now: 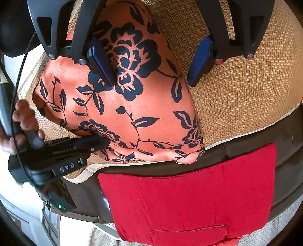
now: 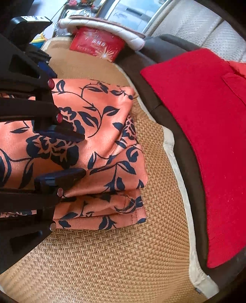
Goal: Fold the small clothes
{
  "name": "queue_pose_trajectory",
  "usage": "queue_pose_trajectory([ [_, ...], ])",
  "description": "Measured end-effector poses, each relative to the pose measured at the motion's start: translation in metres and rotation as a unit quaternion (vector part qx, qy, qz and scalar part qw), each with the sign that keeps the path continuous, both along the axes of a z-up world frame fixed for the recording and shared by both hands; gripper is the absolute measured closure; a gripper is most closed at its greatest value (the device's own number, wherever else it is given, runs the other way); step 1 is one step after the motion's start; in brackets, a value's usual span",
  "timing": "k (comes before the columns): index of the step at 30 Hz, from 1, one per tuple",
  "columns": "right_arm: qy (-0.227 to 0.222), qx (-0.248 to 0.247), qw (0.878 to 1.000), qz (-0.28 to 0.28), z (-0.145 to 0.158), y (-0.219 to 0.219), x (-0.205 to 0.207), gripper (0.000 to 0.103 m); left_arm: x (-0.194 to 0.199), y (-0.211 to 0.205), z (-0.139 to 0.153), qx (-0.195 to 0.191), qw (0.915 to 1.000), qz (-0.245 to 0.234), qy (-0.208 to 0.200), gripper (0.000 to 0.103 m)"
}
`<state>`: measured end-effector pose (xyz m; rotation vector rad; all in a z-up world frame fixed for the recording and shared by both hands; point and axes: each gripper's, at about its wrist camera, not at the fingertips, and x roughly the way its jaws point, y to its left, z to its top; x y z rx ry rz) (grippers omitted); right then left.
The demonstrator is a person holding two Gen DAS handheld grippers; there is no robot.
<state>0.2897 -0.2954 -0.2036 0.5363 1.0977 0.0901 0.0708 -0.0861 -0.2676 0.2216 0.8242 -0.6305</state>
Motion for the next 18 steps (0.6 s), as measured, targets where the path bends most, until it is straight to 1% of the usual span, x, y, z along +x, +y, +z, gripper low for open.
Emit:
queue_pose_trajectory([
  [2, 0.009, -0.011, 1.0, 0.001, 0.01, 0.005, 0.003, 0.07, -0.001, 0.0, 0.0, 0.001, 1.0, 0.001, -0.001, 0.023],
  [3, 0.007, -0.011, 1.0, 0.0, 0.014, 0.007, 0.004, 0.068, -0.003, -0.002, -0.002, 0.001, 1.0, 0.001, -0.001, 0.023],
  [5, -0.007, -0.01, 1.0, 0.001, 0.023, 0.012, 0.005, 0.068, -0.002, -0.003, -0.004, 0.0, 1.0, 0.001, 0.0, 0.023],
  [7, -0.012, -0.036, 0.999, -0.003, 0.028, 0.017, 0.008, 0.068, -0.002, -0.002, -0.004, 0.0, 1.0, 0.002, 0.0, 0.023],
  [8, -0.01, -0.052, 0.999, -0.009, 0.025, 0.018, 0.011, 0.068, -0.001, -0.003, -0.004, -0.001, 1.0, 0.002, 0.001, 0.023],
  [9, 0.003, -0.062, 0.998, -0.018, 0.017, 0.016, 0.014, 0.07, -0.001, -0.003, -0.004, -0.003, 1.0, 0.002, 0.002, 0.023],
  [10, 0.012, -0.061, 0.998, -0.021, 0.01, 0.014, 0.015, 0.07, -0.001, -0.002, -0.004, -0.004, 1.0, 0.002, 0.002, 0.023],
  [11, 0.016, -0.042, 0.999, -0.021, -0.001, 0.011, 0.017, 0.07, 0.0, -0.002, -0.004, -0.003, 1.0, 0.003, 0.003, 0.023],
  [12, 0.012, -0.035, 0.999, -0.022, -0.003, 0.01, 0.018, 0.07, 0.0, -0.002, -0.003, -0.003, 1.0, 0.003, 0.004, 0.023],
  [15, 0.02, -0.052, 0.998, -0.014, 0.008, 0.016, 0.022, 0.069, 0.002, 0.0, 0.002, -0.004, 1.0, 0.005, -0.004, 0.023],
  [17, 0.008, -0.045, 0.999, 0.001, 0.018, 0.023, 0.022, 0.068, 0.006, 0.006, 0.008, -0.013, 0.9997, 0.017, -0.012, 0.023],
  [18, -0.004, -0.043, 0.999, 0.006, 0.021, 0.024, 0.02, 0.068, 0.01, 0.013, 0.011, -0.026, 0.9992, 0.029, -0.012, 0.023],
])
